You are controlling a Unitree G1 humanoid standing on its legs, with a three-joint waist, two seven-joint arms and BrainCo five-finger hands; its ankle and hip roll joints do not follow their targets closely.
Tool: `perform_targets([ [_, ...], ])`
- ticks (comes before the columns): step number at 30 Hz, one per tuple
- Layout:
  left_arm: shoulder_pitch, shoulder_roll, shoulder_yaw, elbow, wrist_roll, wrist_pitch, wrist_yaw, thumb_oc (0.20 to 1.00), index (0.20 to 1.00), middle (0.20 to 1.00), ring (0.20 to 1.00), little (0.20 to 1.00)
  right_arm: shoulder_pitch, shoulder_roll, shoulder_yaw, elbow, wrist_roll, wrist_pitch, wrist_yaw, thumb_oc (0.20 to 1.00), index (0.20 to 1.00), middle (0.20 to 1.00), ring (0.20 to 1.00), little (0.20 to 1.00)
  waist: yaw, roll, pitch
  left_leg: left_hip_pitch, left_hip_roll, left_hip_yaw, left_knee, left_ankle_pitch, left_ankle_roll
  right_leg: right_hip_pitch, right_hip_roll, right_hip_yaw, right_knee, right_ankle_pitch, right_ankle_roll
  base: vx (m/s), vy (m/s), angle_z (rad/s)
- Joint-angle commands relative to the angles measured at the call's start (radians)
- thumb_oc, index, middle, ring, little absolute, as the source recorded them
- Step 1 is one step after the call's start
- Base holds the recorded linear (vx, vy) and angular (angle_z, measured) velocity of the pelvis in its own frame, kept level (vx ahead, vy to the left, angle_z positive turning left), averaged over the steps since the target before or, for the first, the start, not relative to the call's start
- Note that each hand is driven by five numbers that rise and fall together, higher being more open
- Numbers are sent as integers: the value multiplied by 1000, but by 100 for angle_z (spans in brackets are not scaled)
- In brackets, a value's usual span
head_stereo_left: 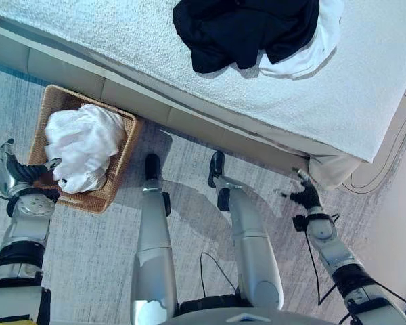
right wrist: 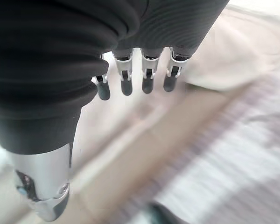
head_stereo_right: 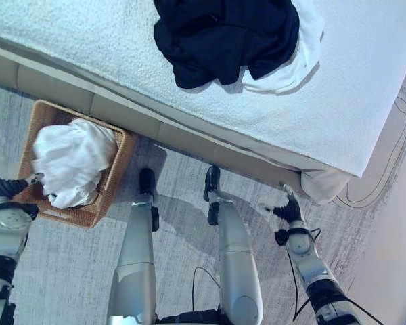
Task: Pick up clothes into the bucket
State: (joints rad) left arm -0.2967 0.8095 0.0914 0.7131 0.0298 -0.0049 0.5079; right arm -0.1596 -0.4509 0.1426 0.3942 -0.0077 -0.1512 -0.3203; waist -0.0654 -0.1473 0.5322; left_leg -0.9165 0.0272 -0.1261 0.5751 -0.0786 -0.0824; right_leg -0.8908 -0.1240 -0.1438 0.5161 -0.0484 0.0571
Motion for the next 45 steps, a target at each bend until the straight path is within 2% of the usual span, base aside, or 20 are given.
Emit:
perform_targets([
  [1, 70, 23, 73, -18, 0, -9, -7, 1000, 1000, 1000, 1000, 1000, 31, -66, -81, -120, -49, -25, -68, 1000, 1000, 1000, 1000, 1000, 12, 5, -12, 29, -48, 7, 0, -20, 55, 87, -40, 8, -17, -43, 65, -65, 36, 5],
  [6, 132, -33, 91, -113, -22, -28, -25, 1000, 1000, 1000, 1000, 1000, 6, -80, -162, -255, -111, -34, -125, 1000, 1000, 1000, 1000, 1000, 22, 40, -12, 53, -64, 7, -18, -16, 59, 102, -52, 10, -11, -49, 67, 8, 22, 0],
  [9, 160, -89, 65, -185, -126, -99, -83, 1000, 1000, 1000, 1000, 1000, -116, -130, -189, -267, -145, -15, -166, 1000, 1000, 1000, 1000, 1000, 46, 80, -12, 81, -79, 8, -35, -10, 62, 122, -66, 16, 2, -56, 68, 4, 20, 4],
  [10, 159, -89, 65, -183, -127, -101, -84, 1000, 1000, 1000, 1000, 1000, -118, -131, -188, -265, -144, -15, -167, 1000, 1000, 1000, 1000, 1000, 44, 80, -12, 81, -80, 7, -36, -10, 62, 122, -67, 16, 1, -56, 68, 2, 20, 10],
  [12, 170, -154, -7, -214, -277, -180, -145, 1000, 1000, 1000, 1000, 1000, -254, -199, -160, -218, -147, 8, -177, 1000, 1000, 1000, 1000, 1000, 71, 113, -12, 112, -94, 1, -59, -1, 61, 145, -81, 13, 11, -61, 67, 3, 10, 11],
  [13, 170, -155, -6, -213, -278, -181, -146, 1000, 1000, 1000, 1000, 1000, -257, -201, -158, -215, -146, 6, -177, 1000, 1000, 1000, 1000, 1000, 69, 114, -12, 113, -95, 0, -60, -1, 61, 145, -81, 12, 11, -61, 67, 5, 6, 17],
  [14, 170, -186, -60, -182, -341, -204, -187, 1000, 1000, 1000, 1000, 1000, -365, -235, -117, -138, -123, 14, -187, 1000, 1000, 1000, 1000, 1000, 87, 136, -12, 131, -103, -7, -74, 8, 58, 161, -92, 7, 15, -65, 66, 4, 1, 23],
  [16, 157, -206, -108, -142, -349, -214, -205, 1000, 1000, 1000, 1000, 1000, -474, -255, -79, -44, -98, 24, -200, 1000, 1000, 1000, 1000, 1000, 109, 154, -12, 150, -114, -19, -92, 18, 55, 181, -104, -1, 19, -69, 65, -1, -22, 20],
  [22, 161, -305, -198, -102, -388, -230, -217, 1000, 1000, 1000, 1000, 1000, -690, -312, 12, 194, -75, 63, -219, 1000, 1000, 1000, 1000, 1000, 160, 194, -12, 186, -140, -69, -136, 46, 47, 223, -136, -43, 36, -87, 60, -2, -70, 35],
  [23, 166, -334, -228, -92, -397, -236, -215, 1000, 1000, 1000, 1000, 1000, -760, -323, 35, 295, -38, 72, -225, 1000, 1000, 1000, 1000, 1000, 183, 203, -12, 198, -148, -87, -151, 58, 44, 239, -146, -59, 42, -93, 58, 81, -170, 34],
  [24, 175, -343, -244, -86, -402, -238, -217, 1000, 1000, 1000, 1000, 1000, -795, -334, 55, 352, -20, 78, -218, 1000, 1000, 1000, 1000, 1000, 194, 203, -12, 223, -150, -96, -153, 32, 41, 260, -151, -61, 58, -125, 64, 88, -173, 46],
  [28, 187, -365, -291, -83, -403, -238, -226, 1000, 1000, 1000, 1000, 1000, -925, -370, 147, 562, 41, 82, -182, 1000, 1000, 1000, 1000, 1000, 216, 215, -12, 247, -155, -122, -193, 51, 33, 281, -163, -87, 62, -134, 61, 23, -78, 41],
  [29, 190, -366, -323, -79, -399, -234, -238, 1000, 1000, 1000, 1000, 1000, -987, -390, 196, 713, 69, 104, -140, 1000, 1000, 1000, 1000, 1000, 236, 217, -12, 257, -155, -133, -209, 64, 27, 290, -169, -101, 64, -138, 59, 2, -118, 21],
  [31, 193, -374, -338, -76, -400, -227, -250, 1000, 1000, 1000, 1000, 1000, -1054, -414, 270, 831, 62, 122, -88, 1000, 1000, 1000, 1000, 1000, 244, 224, -12, 265, -155, -149, -228, 76, 22, 298, -173, -117, 64, -141, 57, 12, -109, 25],
  [36, 192, -400, -362, -46, -402, -213, -261, 1000, 1000, 1000, 1000, 1000, -1124, -433, 442, 975, -127, 187, -17, 1000, 1000, 1000, 1000, 1000, 262, 228, -12, 284, -154, -175, -254, 93, 17, 313, -176, -142, 64, -148, 55, 15, -74, 16],
  [38, 185, -419, -367, -31, -408, -208, -256, 1000, 1000, 1000, 1000, 1000, -1094, -423, 447, 990, -158, 197, 0, 1000, 1000, 1000, 1000, 1000, 266, 230, -12, 288, -153, -180, -260, 96, 17, 316, -175, -145, 63, -149, 55, 23, -67, 9],
  [41, 172, -424, -376, -6, -405, -198, -269, 1000, 1000, 1000, 1000, 1000, -1091, -408, 539, 1022, -287, 220, 95, 1000, 1000, 1000, 1000, 1000, 273, 232, -12, 291, -149, -187, -274, 105, 16, 314, -172, -149, 65, -152, 53, 9, -52, 9],
  [42, 167, -427, -379, 0, -405, -197, -277, 1000, 1000, 1000, 1000, 1000, -1098, -404, 567, 1035, -325, 227, 122, 809, 809, 809, 809, 809, 273, 232, -12, 295, -149, -190, -280, 106, 16, 313, -171, -150, 65, -152, 53, 10, -37, 4],
  [43, 162, -432, -382, -3, -411, -194, -281, 1000, 1000, 1000, 1000, 1000, -1105, -393, 566, 1041, -325, 236, 125, 545, 545, 545, 545, 545, 273, 232, -12, 298, -148, -192, -286, 109, 16, 313, -170, -149, 65, -153, 53, 10, -33, 3],
  [45, 156, -442, -388, -2, -412, -187, -286, 1000, 1000, 1000, 1000, 1000, -1106, -386, 553, 1048, -320, 238, 127, 200, 200, 200, 200, 200, 272, 233, -12, 301, -147, -193, -294, 114, 17, 313, -169, -149, 61, -153, 54, 0, 0, 0],
])
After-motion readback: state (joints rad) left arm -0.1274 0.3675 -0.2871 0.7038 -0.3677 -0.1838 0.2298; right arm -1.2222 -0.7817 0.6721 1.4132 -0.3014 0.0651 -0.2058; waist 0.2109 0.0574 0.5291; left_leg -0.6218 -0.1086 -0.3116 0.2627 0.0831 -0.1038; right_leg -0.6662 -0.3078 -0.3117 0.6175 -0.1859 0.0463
